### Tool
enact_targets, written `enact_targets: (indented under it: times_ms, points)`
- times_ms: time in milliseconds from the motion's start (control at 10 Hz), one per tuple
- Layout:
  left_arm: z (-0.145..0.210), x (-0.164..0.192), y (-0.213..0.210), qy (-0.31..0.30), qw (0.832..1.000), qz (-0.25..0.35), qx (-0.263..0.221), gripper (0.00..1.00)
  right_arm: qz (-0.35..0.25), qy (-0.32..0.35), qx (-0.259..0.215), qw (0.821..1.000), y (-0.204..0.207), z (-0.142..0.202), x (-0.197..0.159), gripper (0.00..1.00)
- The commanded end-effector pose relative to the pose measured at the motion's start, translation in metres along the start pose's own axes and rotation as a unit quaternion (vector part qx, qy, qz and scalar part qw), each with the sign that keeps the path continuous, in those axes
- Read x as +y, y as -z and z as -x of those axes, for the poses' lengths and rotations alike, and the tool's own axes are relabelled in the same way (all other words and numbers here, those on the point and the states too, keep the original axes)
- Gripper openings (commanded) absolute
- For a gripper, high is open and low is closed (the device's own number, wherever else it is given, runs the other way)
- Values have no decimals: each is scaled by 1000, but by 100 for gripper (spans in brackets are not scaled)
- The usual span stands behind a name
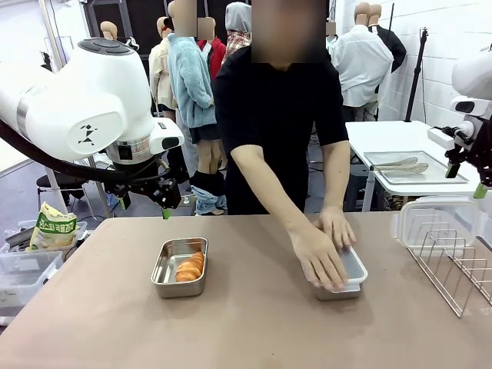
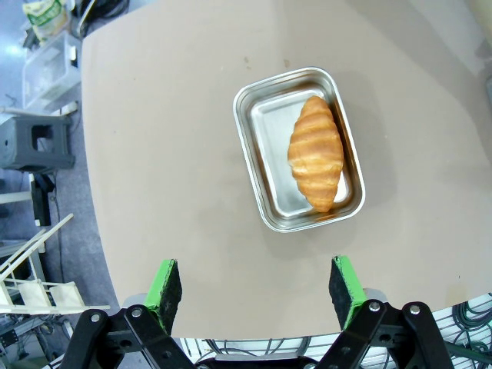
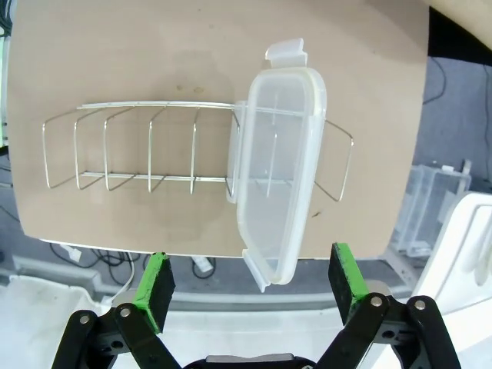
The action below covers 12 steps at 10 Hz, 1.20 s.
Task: Place the bread in airtight containers.
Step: Pick up one Airtight Container lid and hand it to the human.
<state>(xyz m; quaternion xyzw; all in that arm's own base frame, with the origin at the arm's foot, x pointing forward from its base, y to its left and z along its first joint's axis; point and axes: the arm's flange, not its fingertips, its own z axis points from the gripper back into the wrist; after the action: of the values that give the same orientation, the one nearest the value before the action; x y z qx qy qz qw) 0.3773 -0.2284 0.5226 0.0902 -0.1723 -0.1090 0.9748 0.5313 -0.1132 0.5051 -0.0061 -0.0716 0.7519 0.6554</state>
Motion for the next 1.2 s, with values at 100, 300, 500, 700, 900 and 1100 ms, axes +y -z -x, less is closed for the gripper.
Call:
enact_targets:
  times_ms: [100,300,500,700,900,1100]
  points:
    - [0,1,-1,1,1000,0,2,100,-4,-8,-2,1000,1,0,1,100]
    - [0,1,-1,1,1000,0,2,100,-4,-8,-2,1000,1,0,1,100]
    - [0,1,-1,1,1000,0,2,100,-4,-8,-2,1000,1,0,1,100]
    - [0,1,-1,1,1000,0,2,100,-4,-8,-2,1000,1,0,1,100]
    - [0,1,-1,1,1000,0,2,100,-4,-8,-2,1000,1,0,1,100]
    - [0,1,-1,1,1000,0,2,100,-4,-8,-2,1000,1,0,1,100]
